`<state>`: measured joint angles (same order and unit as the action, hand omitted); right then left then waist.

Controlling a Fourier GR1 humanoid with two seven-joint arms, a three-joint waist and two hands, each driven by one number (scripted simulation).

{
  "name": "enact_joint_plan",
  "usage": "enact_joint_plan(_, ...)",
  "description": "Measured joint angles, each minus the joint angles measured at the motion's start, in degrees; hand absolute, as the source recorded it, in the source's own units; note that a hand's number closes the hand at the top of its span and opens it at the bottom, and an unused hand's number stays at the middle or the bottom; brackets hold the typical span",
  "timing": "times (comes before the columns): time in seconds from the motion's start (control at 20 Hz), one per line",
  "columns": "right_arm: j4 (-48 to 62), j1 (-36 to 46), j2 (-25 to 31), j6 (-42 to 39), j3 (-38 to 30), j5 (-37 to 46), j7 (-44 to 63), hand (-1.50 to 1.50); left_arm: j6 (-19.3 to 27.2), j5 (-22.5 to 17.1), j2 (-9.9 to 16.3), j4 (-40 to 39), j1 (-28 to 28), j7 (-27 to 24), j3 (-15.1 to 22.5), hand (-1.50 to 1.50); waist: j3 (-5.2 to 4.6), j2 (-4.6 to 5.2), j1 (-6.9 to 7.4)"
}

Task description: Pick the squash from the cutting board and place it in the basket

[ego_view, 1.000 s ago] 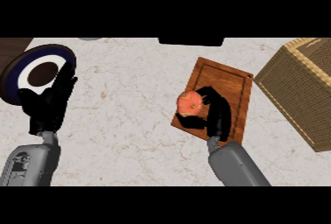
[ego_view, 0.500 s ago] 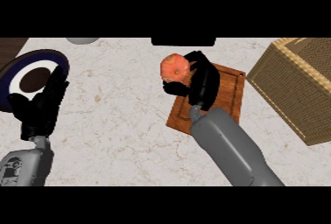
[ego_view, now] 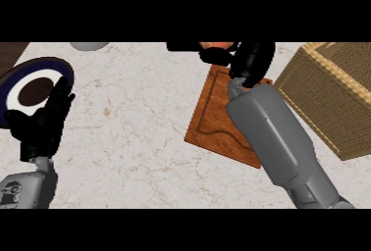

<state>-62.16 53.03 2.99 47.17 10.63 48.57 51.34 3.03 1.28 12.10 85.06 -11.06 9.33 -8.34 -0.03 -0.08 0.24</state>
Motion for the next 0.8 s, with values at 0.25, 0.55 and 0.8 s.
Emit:
enact_joint_plan(0.25, 4.6, 5.7, 3.1, -1.5, -5.4, 2.3, 1.7, 1.5, 0.1, 0.1, 0.0, -0.4, -0.7, 0.2, -0.2, 0.0, -0.01, 0.1, 0.12)
enact_joint_plan(0.55, 10.9, 9.7, 8.5, -4.3, -9.9, 1.6, 1.0, 1.5, 0.3, 0.5, -0.7, -0.8, -1.1, -0.1, 0.3, 0.0, -0.01, 0.19, 0.29)
enact_joint_plan(0.8, 18.0, 12.4, 11.5, -6.3, -12.2, 0.8, -1.5, 1.5, 0.3, 1.0, -0.7, 0.0, -0.9, 0.1, 0.6, 0.0, 0.01, 0.3, 0.66)
